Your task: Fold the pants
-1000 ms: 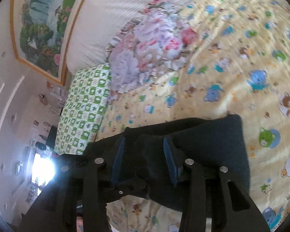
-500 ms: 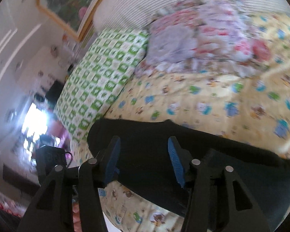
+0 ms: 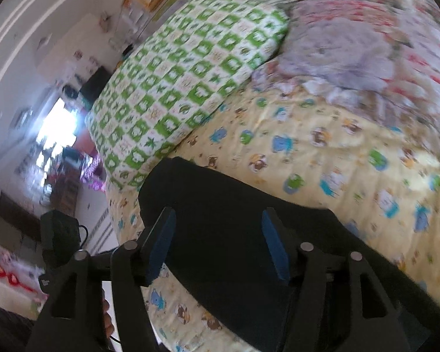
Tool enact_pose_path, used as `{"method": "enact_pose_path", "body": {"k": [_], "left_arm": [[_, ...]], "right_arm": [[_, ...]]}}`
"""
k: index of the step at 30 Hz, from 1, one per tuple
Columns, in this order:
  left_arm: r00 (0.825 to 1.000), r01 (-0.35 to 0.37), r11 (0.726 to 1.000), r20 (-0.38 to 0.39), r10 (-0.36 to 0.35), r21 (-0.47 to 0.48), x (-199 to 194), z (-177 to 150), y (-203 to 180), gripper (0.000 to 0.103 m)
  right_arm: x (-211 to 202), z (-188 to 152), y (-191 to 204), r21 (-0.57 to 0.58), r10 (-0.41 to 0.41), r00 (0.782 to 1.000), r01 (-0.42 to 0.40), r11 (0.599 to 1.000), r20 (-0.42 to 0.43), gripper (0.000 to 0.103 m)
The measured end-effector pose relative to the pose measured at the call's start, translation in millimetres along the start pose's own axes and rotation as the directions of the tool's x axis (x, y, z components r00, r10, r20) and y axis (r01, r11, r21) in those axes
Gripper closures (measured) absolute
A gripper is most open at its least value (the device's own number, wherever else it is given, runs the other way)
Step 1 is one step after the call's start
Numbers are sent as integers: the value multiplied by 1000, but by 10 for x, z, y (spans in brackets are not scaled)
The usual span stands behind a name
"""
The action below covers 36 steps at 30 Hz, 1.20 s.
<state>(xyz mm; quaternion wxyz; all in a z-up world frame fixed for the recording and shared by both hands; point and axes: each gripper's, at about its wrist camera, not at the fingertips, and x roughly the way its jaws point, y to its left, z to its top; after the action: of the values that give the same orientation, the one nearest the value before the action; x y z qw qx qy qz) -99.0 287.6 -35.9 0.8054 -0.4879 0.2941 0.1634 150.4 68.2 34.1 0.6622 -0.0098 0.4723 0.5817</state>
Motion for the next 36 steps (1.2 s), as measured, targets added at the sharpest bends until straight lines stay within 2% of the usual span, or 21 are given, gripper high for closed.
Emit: {"method": "enact_pose_path", "body": {"k": [5, 11, 15, 17, 20, 23, 24, 25, 26, 27, 29, 31, 33, 36], "left_arm": [[999, -52, 998, 11, 52, -28, 38, 85, 136, 46], [998, -65, 995, -19, 64, -71, 203, 144, 260, 46], [997, -70, 992, 5, 71, -105, 274, 191, 279, 46], [997, -80, 992, 11, 82, -102, 313, 210, 277, 46], [995, -91, 991, 26, 94, -96, 357, 226, 251, 46], [993, -112, 992, 35, 114, -60, 402, 227, 185, 51], [993, -110, 993, 41, 112, -50, 407, 227, 171, 63], [993, -107, 993, 34, 109, -45, 422, 231, 173, 70], [995, -100, 994, 25, 101, -43, 441, 237, 177, 71], [996, -88, 995, 22, 89, -43, 439, 240, 187, 74], [998, -61, 997, 22, 62, -43, 423, 241, 173, 76], [999, -50, 998, 19, 50, -28, 411, 226, 112, 81], [999, -43, 999, 16, 43, -6, 401, 195, 10, 81], [1000, -26, 999, 18, 25, 25, 373, 140, -135, 84]], "right_arm": [[419, 276, 128, -82, 6, 997, -12, 997, -73, 41], [862, 562, 360, -205, 17, 987, -50, 978, -160, 40], [1197, 662, 513, -283, 48, 963, -125, 951, -265, 40], [1373, 690, 570, -335, 7, 952, -114, 935, -305, 40], [1552, 749, 549, -322, 4, 942, -119, 939, -335, 40], [1709, 771, 512, -284, 50, 923, -169, 944, -382, 40], [1738, 760, 512, -277, 64, 920, -182, 943, -386, 41], [1735, 745, 522, -282, 71, 922, -189, 941, -381, 52], [1728, 733, 535, -284, 69, 923, -187, 940, -378, 66], [1699, 721, 544, -288, 60, 929, -174, 942, -365, 67], [1619, 697, 562, -287, 65, 939, -169, 943, -338, 77], [1476, 699, 537, -269, 84, 950, -169, 948, -300, 81], [1304, 691, 494, -249, 89, 962, -156, 956, -260, 94], [1097, 687, 403, -214, 118, 969, -165, 963, -217, 96]]}}
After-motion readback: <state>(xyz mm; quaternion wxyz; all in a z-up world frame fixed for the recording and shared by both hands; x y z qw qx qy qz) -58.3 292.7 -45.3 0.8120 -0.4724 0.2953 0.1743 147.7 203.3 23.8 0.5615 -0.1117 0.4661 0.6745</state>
